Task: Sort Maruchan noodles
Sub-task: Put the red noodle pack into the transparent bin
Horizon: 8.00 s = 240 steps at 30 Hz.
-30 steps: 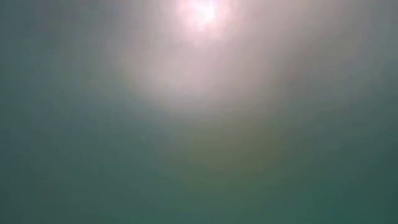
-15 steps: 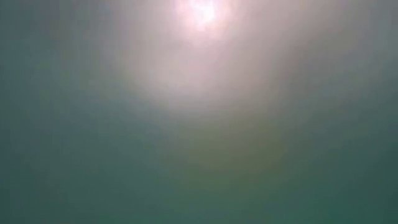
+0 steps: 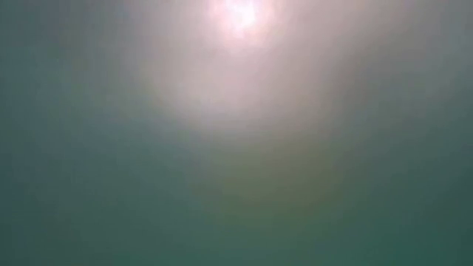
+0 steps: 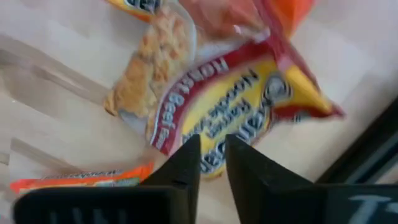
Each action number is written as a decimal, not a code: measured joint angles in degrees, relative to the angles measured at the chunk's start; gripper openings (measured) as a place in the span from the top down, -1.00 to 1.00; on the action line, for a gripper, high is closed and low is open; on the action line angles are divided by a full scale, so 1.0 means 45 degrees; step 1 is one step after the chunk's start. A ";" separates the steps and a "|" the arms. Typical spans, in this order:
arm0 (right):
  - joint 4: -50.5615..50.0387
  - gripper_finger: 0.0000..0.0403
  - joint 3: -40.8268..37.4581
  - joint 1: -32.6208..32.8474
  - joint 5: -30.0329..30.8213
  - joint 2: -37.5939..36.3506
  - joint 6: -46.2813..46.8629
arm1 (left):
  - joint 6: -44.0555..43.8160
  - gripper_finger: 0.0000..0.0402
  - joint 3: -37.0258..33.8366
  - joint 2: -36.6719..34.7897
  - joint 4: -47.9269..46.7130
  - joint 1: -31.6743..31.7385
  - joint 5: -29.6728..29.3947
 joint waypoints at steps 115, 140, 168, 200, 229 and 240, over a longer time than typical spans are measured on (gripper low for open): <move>0.2758 0.42 -0.2327 0.1051 -0.0988 0.2070 0.1710 | 0.0670 -0.37 -0.0010 -0.0005 -0.0036 0.0000 0.0011; 0.3021 0.54 -0.2365 0.1051 -0.1442 -0.1375 0.1465 | 0.1092 -0.37 -0.0010 0.0732 0.0725 0.0191 0.0690; 0.2969 0.15 -0.2478 0.1012 0.0472 -0.1071 0.2806 | -0.1601 -0.37 0.7889 1.0153 -0.2765 0.2895 0.7008; 0.5706 0.15 -0.2633 0.1022 0.0177 0.1226 0.1456 | -0.1143 -0.37 1.7673 1.8008 -0.8729 0.4420 1.0539; 0.6578 0.15 -0.2637 0.1022 -0.0731 0.0481 0.1796 | -0.0563 -0.37 1.8263 1.8552 -0.9048 0.5464 1.0297; 0.6785 0.15 -0.2603 0.1045 0.0184 0.1381 0.1408 | -0.1253 -0.37 1.8524 1.8909 -0.9005 0.5586 1.0823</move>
